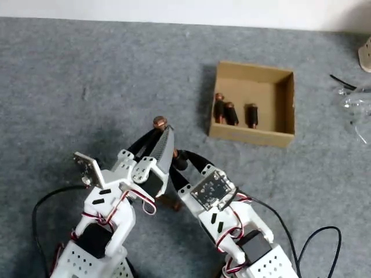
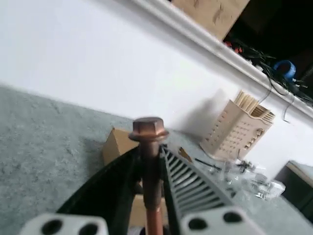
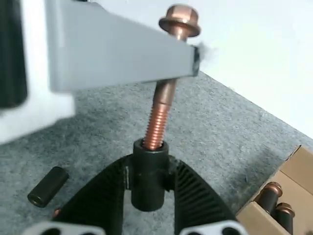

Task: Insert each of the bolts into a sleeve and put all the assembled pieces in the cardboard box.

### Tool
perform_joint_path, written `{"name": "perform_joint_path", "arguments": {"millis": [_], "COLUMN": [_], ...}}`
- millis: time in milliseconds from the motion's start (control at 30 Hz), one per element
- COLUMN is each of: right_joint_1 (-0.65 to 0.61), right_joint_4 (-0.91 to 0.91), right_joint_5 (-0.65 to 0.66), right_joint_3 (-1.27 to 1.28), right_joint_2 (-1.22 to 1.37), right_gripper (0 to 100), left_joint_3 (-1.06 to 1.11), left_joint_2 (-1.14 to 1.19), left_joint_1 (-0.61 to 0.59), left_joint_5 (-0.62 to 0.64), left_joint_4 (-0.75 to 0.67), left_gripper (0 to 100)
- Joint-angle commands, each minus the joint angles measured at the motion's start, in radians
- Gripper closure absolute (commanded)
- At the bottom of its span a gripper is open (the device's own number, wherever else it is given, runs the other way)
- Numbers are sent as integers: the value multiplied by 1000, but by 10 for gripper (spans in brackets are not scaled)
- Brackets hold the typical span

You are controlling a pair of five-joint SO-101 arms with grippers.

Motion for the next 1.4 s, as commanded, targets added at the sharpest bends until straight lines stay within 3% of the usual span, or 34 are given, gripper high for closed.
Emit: {"name": "perform_joint_path", "arguments": {"millis": [0, 533, 633, 833, 933, 1133, 1300, 1367], "right_joint_1": [-12, 64, 65, 65, 67, 102, 104, 104], "right_joint_4": [-8, -15, -15, -15, -15, -15, -15, -15], "right_joint_5": [6, 3, 6, 8, 8, 5, 3, 5], "right_joint_3": [150, 150, 150, 150, 150, 150, 150, 150], "right_joint_2": [-10, -12, -12, -12, -12, -12, -12, -12], "right_gripper": [994, 994, 994, 994, 994, 994, 994, 994], "left_joint_3": [21, 21, 21, 21, 21, 21, 21, 2], "left_joint_2": [-7, -15, -15, -15, -15, -12, -15, -15], "left_joint_1": [27, 45, 65, 54, 54, -2, -68, -104], "left_joint_5": [-5, -41, -104, -104, -103, -6, -2, 61], "left_joint_4": [-11, 184, 196, 190, 192, 196, 192, 190], "left_gripper": [994, 994, 994, 992, 926, 649, 657, 681]}}
